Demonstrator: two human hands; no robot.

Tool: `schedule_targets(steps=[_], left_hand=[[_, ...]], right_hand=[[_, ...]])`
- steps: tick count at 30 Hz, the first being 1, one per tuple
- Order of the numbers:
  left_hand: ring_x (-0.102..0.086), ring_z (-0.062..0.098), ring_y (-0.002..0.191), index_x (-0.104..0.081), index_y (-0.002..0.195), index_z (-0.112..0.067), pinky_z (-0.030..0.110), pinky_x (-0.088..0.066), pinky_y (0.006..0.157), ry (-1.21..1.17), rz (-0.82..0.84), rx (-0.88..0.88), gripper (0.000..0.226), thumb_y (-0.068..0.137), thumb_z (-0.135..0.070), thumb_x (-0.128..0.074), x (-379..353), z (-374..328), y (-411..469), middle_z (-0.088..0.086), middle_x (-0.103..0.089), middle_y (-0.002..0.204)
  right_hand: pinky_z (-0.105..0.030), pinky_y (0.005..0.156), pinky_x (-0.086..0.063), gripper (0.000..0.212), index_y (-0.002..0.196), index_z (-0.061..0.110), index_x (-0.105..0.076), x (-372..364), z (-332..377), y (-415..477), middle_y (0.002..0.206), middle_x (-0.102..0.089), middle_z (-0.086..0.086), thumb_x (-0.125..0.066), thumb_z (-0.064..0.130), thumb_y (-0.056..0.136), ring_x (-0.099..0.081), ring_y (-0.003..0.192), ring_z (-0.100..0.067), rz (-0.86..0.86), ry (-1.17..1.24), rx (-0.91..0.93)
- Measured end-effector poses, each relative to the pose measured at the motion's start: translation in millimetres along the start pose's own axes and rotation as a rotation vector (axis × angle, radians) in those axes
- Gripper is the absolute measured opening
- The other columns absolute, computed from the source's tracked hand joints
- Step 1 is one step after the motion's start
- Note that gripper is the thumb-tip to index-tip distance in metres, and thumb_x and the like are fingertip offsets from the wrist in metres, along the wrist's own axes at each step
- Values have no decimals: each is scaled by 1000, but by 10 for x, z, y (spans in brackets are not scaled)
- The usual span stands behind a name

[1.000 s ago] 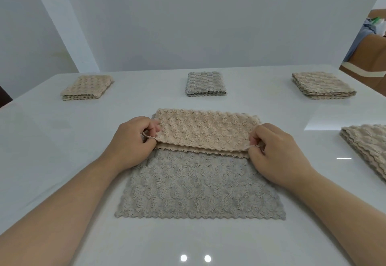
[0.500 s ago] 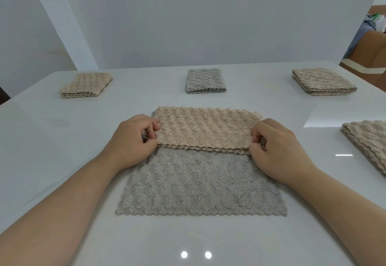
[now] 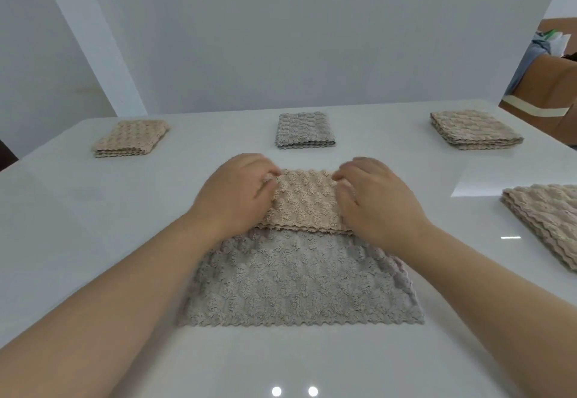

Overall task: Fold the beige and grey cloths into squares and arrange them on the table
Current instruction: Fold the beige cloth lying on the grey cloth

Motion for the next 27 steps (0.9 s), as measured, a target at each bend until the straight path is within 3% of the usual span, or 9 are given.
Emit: schedule_targets(steps=[2, 4, 7, 11, 21, 24, 27], left_hand=[[-44, 14, 137, -51, 144, -19, 34, -34, 115, 24, 119, 27, 43, 106, -35, -40, -203, -157, 212, -4, -52, 147], [-28, 22, 151, -34, 156, -16, 40, -24, 124, 63, 222, 81, 52, 108, -35, -31, -471, -211, 336, 4, -33, 163], [-13, 27, 156, -17, 161, -14, 45, -15, 126, 138, 343, 168, 60, 108, -42, -19, -784, -107, 326, 8, -16, 169], [-8, 22, 156, -11, 163, -20, 44, -8, 127, 181, 355, 214, 66, 105, -53, -8, -820, 26, 234, 3, -10, 170], [2, 24, 157, -6, 163, -21, 49, -1, 126, 146, 382, 477, 69, 104, -57, -11, -687, 367, 146, 1, 0, 171], [7, 29, 156, 0, 162, -16, 52, 4, 125, 206, 414, 546, 71, 104, -54, -11, -657, 295, 162, 7, 6, 170], [9, 32, 156, 4, 161, -11, 51, 4, 126, 224, 369, 446, 71, 105, -51, -14, -590, -28, 243, 13, 9, 169]], right_hand=[[-38, 123, -20, 49, 152, 11, -43, -237, 117, 160, 161, -38, -6, -30, 31, 108, -22, 154, -25, 212, -21, -11], [-43, 127, -12, 57, 161, 11, -22, -486, 130, 249, 169, -17, -7, -19, 36, 110, -8, 157, -27, 325, -62, -24], [-44, 127, -4, 62, 162, 13, -11, -692, 3, 265, 170, -8, -6, -12, 43, 108, -3, 157, -25, 395, -124, -80], [-41, 127, 0, 67, 163, 13, -7, -703, -106, 229, 171, -4, -4, -9, 49, 106, 0, 157, -21, 411, -128, -145], [-46, 127, -4, 68, 162, 10, -4, -486, -552, 106, 171, -2, -6, -11, 47, 106, 0, 157, -24, 396, -115, -422], [-50, 125, -13, 62, 158, 8, -25, -444, -597, 111, 166, -25, -9, -15, 41, 106, -14, 155, -30, 317, -95, -432], [-51, 115, -30, 47, 130, 10, -56, -334, -631, 156, 138, -55, -14, -25, 34, 104, -42, 136, -35, 213, -90, -443]])
Point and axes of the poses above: each hand's wrist, its own y-axis towards the middle knuckle, its own x-axis out of the back of the hand, z = x × y, the point moved 4 cm from there along y, towards the middle knuckle
